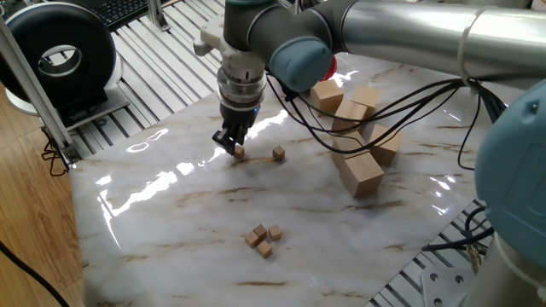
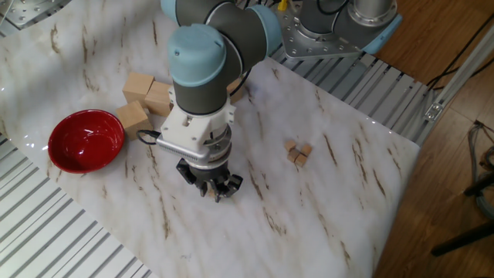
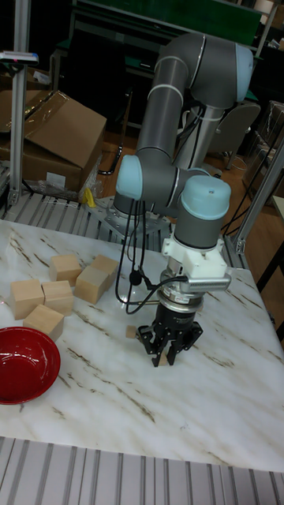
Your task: Stack the blocks into a pyramid shape
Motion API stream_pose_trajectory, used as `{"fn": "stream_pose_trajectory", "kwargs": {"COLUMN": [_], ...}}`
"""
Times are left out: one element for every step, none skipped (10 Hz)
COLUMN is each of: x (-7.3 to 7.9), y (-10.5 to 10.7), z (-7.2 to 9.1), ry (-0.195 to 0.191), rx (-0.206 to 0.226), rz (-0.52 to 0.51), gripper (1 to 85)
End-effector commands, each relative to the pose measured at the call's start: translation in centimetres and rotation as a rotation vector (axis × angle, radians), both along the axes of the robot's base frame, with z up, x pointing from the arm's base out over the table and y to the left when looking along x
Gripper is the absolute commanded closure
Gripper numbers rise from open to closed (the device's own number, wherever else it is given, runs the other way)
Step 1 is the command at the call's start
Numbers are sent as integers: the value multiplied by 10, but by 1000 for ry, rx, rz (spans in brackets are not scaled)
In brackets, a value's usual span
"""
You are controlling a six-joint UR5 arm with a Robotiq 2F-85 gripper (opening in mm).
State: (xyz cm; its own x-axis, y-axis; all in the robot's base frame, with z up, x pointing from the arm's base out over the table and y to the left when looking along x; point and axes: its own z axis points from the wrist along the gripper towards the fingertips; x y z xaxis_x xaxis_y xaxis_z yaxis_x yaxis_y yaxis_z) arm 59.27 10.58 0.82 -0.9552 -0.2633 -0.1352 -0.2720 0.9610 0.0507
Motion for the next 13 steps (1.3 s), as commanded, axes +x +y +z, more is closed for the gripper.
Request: {"fn": "stream_pose_trajectory", "kwargs": {"x": [0,-1,-2,-5,-8,-8,-11,-13,-15,-16,-16,-16,-16], "y": [-2,-3,-3,-1,2,3,5,5,4,1,0,-1,-1], "z": [-6,-5,-4,-2,-2,-2,-1,-1,-1,0,0,1,1], "ry": [-4,1,5,16,28,30,40,49,59,63,63,63,64], "rx": [6,2,4,13,24,29,36,34,32,26,23,21,22], "rz": [-9,-12,-11,-12,-16,-21,-28,-29,-36,-37,-37,-39,-43], "gripper": [507,517,523,523,523,523,523,523,523,523,527,547,560]}}
